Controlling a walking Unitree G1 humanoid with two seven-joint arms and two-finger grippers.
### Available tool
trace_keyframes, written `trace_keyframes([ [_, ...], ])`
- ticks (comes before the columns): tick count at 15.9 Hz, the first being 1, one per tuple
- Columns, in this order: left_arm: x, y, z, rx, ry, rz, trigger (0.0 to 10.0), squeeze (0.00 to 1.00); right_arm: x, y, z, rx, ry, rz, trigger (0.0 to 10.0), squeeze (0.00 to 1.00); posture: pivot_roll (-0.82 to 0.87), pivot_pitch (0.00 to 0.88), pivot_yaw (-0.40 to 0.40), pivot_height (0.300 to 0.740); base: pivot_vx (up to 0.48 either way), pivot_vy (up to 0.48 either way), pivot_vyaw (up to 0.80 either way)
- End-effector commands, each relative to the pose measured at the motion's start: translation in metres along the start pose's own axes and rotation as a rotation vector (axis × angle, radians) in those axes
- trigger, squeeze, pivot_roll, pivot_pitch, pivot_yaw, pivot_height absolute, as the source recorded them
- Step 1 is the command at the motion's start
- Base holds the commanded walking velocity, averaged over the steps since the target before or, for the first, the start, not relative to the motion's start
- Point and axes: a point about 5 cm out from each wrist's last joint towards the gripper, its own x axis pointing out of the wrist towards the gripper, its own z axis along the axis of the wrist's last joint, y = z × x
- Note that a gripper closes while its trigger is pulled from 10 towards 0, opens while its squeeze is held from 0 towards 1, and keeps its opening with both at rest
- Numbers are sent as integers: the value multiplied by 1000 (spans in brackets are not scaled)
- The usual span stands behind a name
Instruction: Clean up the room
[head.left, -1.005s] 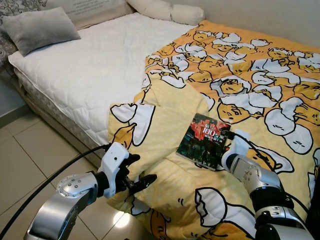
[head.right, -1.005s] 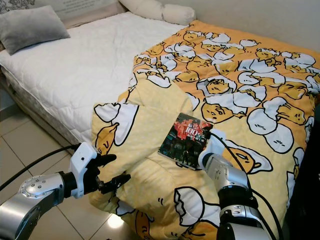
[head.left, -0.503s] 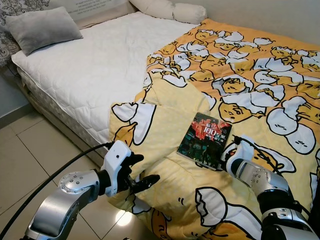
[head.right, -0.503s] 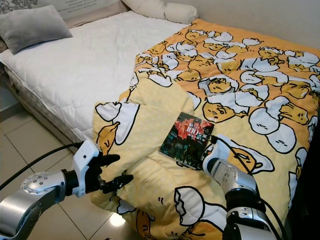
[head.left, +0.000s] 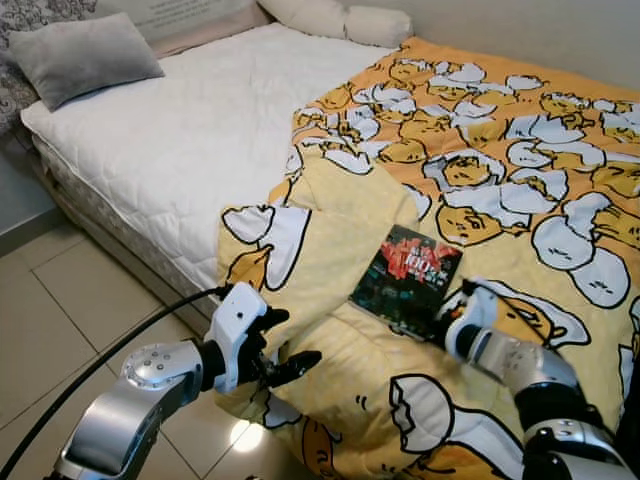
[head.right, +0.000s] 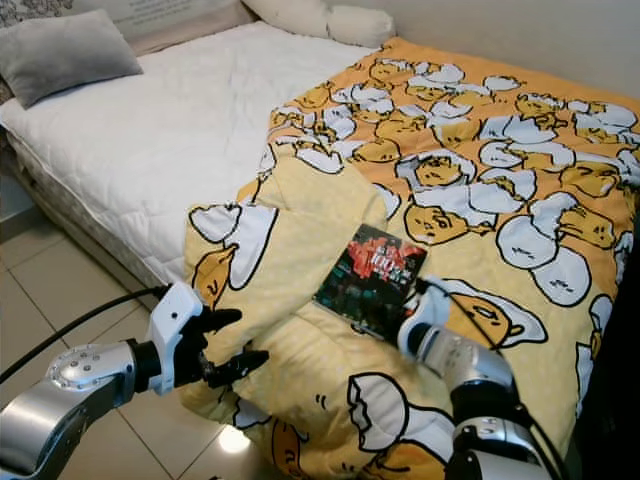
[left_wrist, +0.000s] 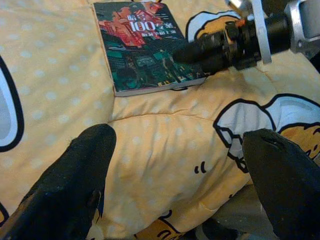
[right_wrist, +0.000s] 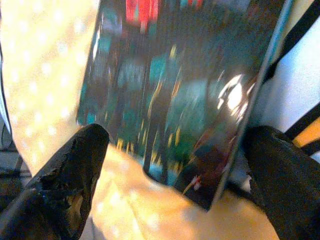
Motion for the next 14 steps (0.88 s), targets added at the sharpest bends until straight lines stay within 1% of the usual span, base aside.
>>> trace_keyframes([
  [1,-1,1,-2,16,13,10,10000,467,4,-3,-9,-35,38,-44,10000,0,-129,0,6,740,0,0,0],
  [3,-1,2,-2,18,19,19,10000,467,6,-9,-11,-42,26,-115,10000,0,-125,0,8,740,0,0,0],
  [4,-2,3,-3,17,24,22,10000,467,7,-14,-15,-32,22,-161,10000,0,-126,0,13,740,0,0,0],
  [5,-3,3,-4,19,30,23,10000,467,8,-18,-18,-40,23,-202,10000,0,-125,0,15,740,0,0,0],
  [6,-3,3,-5,24,40,23,10000,471,9,-19,-20,-36,22,-205,10000,0,-122,0,24,740,0,0,0],
  [7,-3,4,-8,41,68,15,10000,471,11,-16,-24,16,29,-175,10000,0,-122,0,29,740,0,0,0],
  [8,-3,4,-10,50,81,11,10000,471,12,-14,-26,41,34,-159,10000,0,-122,0,29,740,0,0,0],
  [9,-3,4,-10,37,73,14,10000,471,14,-14,-32,43,43,-168,10000,0,-116,0,38,740,0,0,0],
  [10,-3,4,-10,36,71,14,10000,471,15,-15,-35,43,46,-182,10000,0,-116,0,38,740,0,0,0],
  [11,-3,5,-10,39,75,17,10000,471,14,-21,-41,30,42,-254,10000,0,-106,0,34,740,0,0,0],
  [12,-4,6,-9,41,76,22,10000,471,16,-20,-41,120,16,-245,10000,0,-101,1,34,740,0,0,0],
  [13,-4,6,-9,43,75,24,10000,471,16,-18,-40,156,6,-227,10000,0,-101,1,34,740,0,0,0],
  [14,-4,7,-8,34,65,30,10000,471,20,-2,-32,251,-16,-89,10000,0,-102,2,38,740,0,0,0],
])
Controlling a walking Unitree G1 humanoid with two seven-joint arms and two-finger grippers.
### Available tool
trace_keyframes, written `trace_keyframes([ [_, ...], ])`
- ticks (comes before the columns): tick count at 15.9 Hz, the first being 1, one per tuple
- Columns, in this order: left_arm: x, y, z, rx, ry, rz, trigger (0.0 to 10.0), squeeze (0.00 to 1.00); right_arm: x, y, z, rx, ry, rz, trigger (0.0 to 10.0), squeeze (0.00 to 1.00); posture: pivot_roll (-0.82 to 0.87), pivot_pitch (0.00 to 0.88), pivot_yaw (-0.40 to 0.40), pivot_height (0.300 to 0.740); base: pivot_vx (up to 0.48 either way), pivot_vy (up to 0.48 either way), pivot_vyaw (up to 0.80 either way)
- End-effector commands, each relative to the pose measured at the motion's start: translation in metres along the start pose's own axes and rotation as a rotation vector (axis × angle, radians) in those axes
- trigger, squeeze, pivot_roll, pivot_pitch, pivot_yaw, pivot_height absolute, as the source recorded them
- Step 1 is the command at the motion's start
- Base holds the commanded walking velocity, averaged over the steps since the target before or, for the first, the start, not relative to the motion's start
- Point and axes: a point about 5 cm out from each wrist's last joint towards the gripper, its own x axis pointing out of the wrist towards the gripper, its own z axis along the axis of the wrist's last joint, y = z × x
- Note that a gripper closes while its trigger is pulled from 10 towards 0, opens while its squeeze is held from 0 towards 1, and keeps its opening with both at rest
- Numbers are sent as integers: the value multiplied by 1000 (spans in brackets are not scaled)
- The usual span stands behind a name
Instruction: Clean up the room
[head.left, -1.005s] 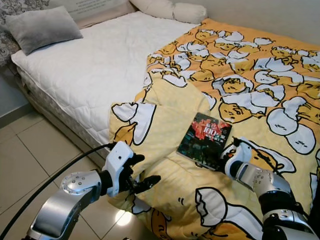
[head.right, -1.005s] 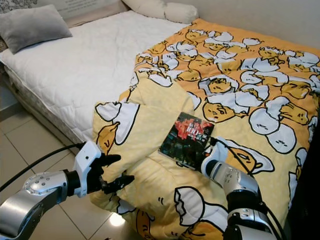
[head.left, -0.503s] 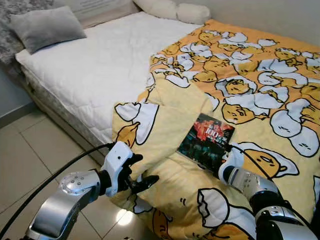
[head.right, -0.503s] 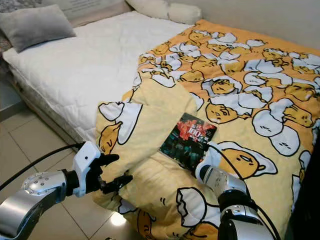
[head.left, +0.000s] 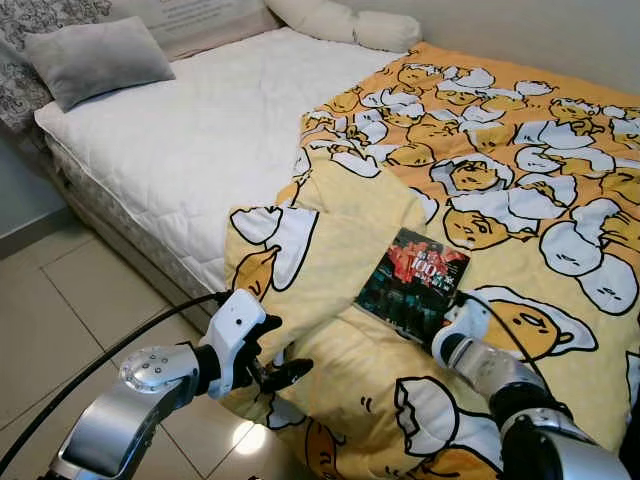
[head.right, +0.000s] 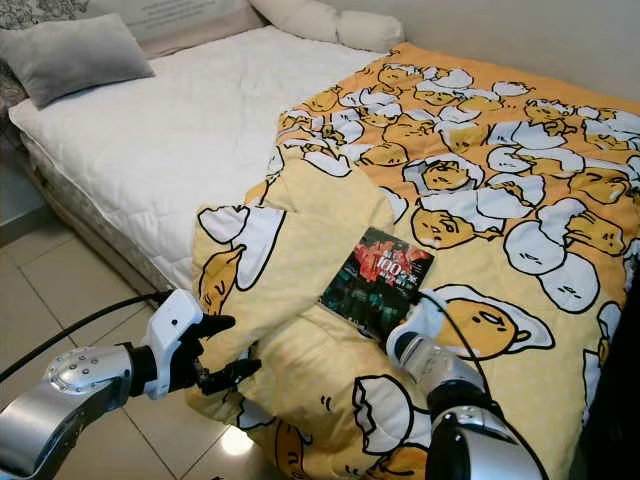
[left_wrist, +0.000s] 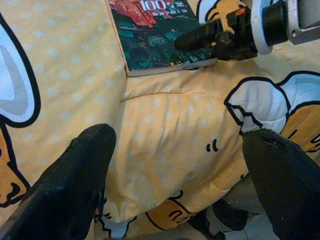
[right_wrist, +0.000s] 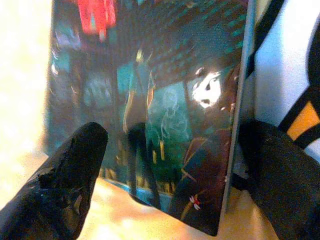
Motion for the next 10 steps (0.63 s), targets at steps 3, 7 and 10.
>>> trace_keyframes([
  [3,-2,3,0,9,1,14,10000,471,2,12,-11,200,65,132,10000,0,-104,0,39,740,0,0,0],
  [7,2,6,6,18,-19,11,10000,467,-1,33,19,351,-18,312,10000,0,-111,0,43,740,0,0,0],
  [10,2,6,8,21,-25,7,10000,471,0,45,20,365,-9,364,10000,0,-115,0,48,740,0,0,0],
])
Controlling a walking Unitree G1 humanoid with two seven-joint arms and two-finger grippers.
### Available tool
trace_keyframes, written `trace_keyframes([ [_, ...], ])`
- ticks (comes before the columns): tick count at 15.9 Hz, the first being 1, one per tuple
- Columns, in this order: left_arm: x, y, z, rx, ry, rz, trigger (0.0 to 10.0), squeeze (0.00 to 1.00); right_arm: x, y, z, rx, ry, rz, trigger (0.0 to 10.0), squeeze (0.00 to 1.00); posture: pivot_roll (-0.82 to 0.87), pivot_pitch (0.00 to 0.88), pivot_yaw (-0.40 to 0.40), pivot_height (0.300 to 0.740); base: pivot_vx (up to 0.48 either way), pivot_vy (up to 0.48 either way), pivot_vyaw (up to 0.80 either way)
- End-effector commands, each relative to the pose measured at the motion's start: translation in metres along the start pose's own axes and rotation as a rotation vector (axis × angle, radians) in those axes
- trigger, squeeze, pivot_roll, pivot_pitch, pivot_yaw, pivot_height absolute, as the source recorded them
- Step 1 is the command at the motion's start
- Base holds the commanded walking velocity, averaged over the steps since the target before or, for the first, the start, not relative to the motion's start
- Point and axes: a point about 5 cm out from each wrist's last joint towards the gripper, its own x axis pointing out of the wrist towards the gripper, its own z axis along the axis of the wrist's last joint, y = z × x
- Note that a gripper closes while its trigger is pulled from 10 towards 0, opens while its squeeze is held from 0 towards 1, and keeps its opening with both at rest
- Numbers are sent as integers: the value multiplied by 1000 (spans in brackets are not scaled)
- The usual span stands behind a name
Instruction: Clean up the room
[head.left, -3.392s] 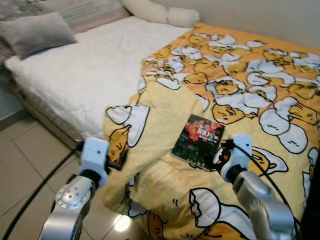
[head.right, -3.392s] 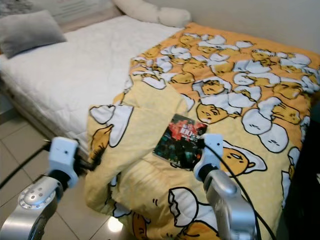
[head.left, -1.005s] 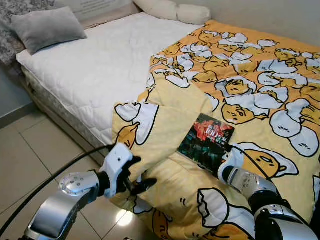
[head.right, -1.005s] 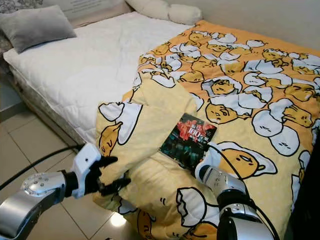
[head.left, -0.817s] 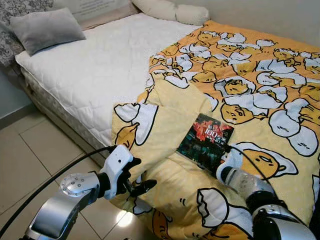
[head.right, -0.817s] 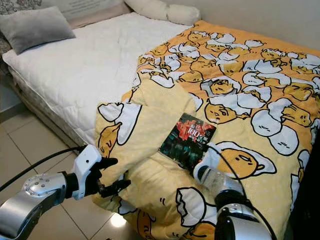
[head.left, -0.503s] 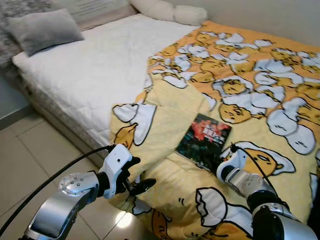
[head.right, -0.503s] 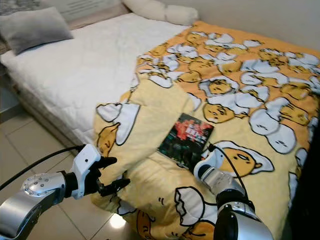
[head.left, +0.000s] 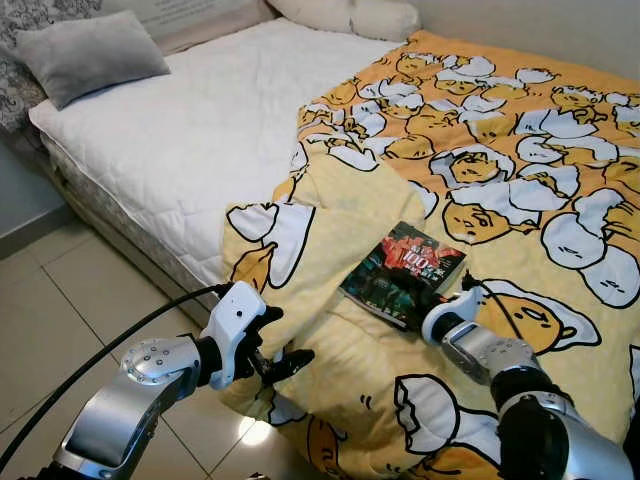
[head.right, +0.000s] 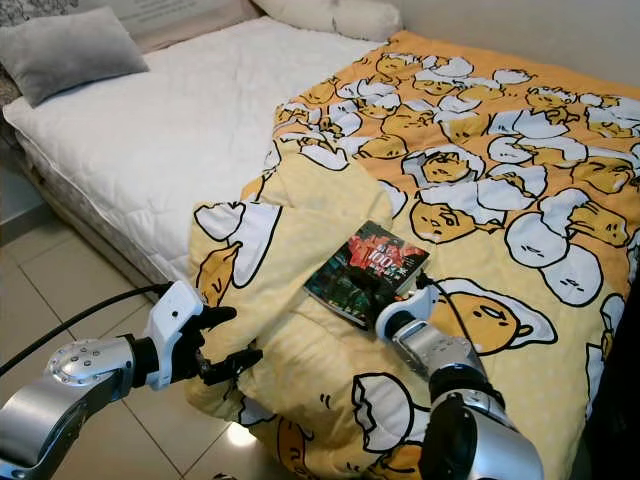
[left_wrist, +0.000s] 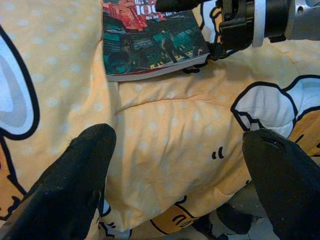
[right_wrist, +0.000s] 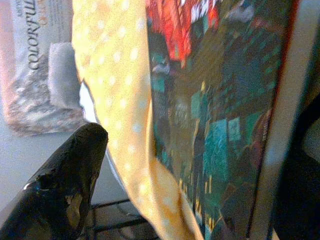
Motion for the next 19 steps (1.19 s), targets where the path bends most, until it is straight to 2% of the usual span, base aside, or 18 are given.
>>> trace_keyframes([
  [1,0,2,1,8,-2,2,10000,471,5,15,3,-8,-4,51,10000,0,-111,0,43,740,0,0,0],
  [4,0,2,1,11,-4,8,10000,471,10,9,-7,-29,-11,-23,10000,0,-99,0,36,740,0,0,0],
  [6,-1,2,0,11,-4,10,10000,467,12,11,-9,14,-36,-26,10000,0,-94,0,34,740,0,0,0],
  [7,-1,3,-1,8,-2,14,10000,475,15,15,-10,36,-44,-8,0,0,-94,0,31,740,0,0,0],
  [14,4,6,-1,9,-8,18,10000,471,11,8,-3,9,-92,-52,0,0,-112,0,46,740,0,0,0],
  [19,6,9,3,18,-19,30,10000,475,12,8,-5,-3,-107,-25,0,0,-100,0,47,740,0,0,0],
])
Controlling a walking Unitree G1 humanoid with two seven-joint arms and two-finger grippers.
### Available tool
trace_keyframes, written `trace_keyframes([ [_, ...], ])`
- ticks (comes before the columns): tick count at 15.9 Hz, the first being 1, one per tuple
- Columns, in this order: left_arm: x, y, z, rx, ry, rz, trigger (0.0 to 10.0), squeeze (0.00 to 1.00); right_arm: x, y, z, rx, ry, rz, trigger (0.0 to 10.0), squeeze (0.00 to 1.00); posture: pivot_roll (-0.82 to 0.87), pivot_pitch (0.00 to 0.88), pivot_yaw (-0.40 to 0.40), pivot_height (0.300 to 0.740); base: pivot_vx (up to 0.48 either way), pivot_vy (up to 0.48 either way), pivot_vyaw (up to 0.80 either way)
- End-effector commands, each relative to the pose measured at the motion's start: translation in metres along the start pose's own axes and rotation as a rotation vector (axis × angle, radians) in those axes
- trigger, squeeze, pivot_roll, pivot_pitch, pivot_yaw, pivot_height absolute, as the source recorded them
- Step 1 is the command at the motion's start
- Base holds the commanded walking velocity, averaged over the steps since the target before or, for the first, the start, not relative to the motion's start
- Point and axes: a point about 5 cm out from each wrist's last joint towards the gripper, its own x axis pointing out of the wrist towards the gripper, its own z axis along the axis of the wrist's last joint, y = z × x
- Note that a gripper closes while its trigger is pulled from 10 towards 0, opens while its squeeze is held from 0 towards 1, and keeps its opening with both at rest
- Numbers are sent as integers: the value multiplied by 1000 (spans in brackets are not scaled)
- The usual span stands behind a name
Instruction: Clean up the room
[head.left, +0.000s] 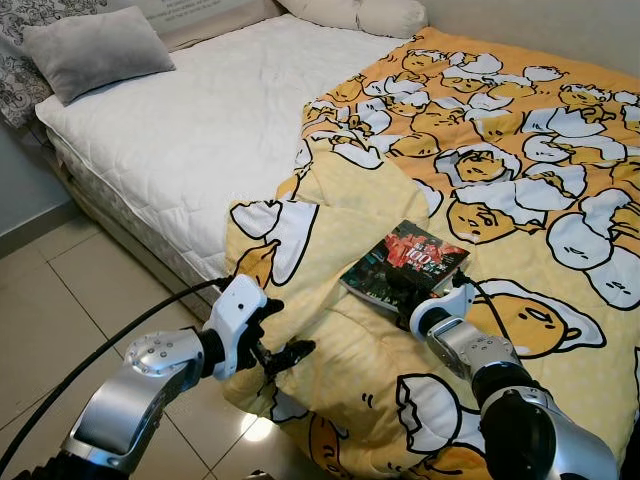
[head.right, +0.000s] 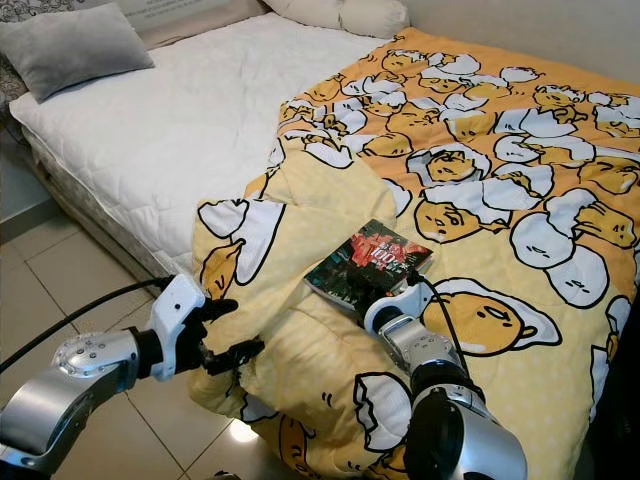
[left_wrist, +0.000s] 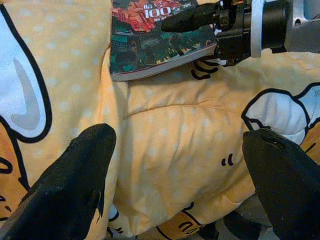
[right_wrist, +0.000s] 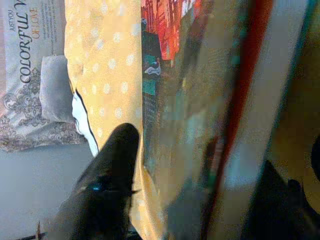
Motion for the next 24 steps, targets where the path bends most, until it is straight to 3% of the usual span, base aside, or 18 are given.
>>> trace_keyframes([
  [1,-1,3,1,15,-1,18,10000,478,1,3,-1,-11,-6,16,0,0,-99,0,50,740,0,0,0],
  [12,0,8,0,9,-14,40,10000,478,1,2,-6,-104,29,35,0,0,-114,0,67,740,0,0,0],
  [15,4,11,8,-45,-43,11,10000,482,-5,-1,1,-236,61,75,0,0,-119,0,73,740,0,0,0],
  [16,4,17,14,-30,-79,53,10000,471,-8,1,5,-321,87,122,0,0,-118,0,71,740,0,0,0],
  [17,1,28,24,-16,-166,158,10000,463,-17,7,14,-489,119,223,0,0,-116,0,70,740,0,0,0],
  [18,-2,35,30,-23,-213,235,10000,447,-25,12,19,-586,146,305,0,0,-114,0,70,740,0,0,0],
  [19,-7,37,39,-61,-294,214,10000,255,-43,30,28,-643,178,495,0,0,-112,0,69,740,0,0,0],
  [20,-8,37,41,-64,-313,194,10000,122,-50,36,30,-632,194,555,0,0,-112,0,69,740,0,0,0],
  [21,-9,40,38,-165,-293,121,10000,0,-65,49,31,-657,260,683,0,0,-110,0,73,740,0,0,0],
  [22,-10,40,37,-224,-287,62,10000,0,-71,53,30,-667,297,734,0,0,-110,0,73,740,0,0,0],
  [23,-10,39,37,-344,-321,6,10000,0,-80,58,25,-694,374,793,0,0,-108,0,74,740,0,0,0],
  [24,-8,38,37,-390,-343,-20,10000,0,-84,62,22,-707,409,833,0,0,-107,0,74,740,0,0,0],
])
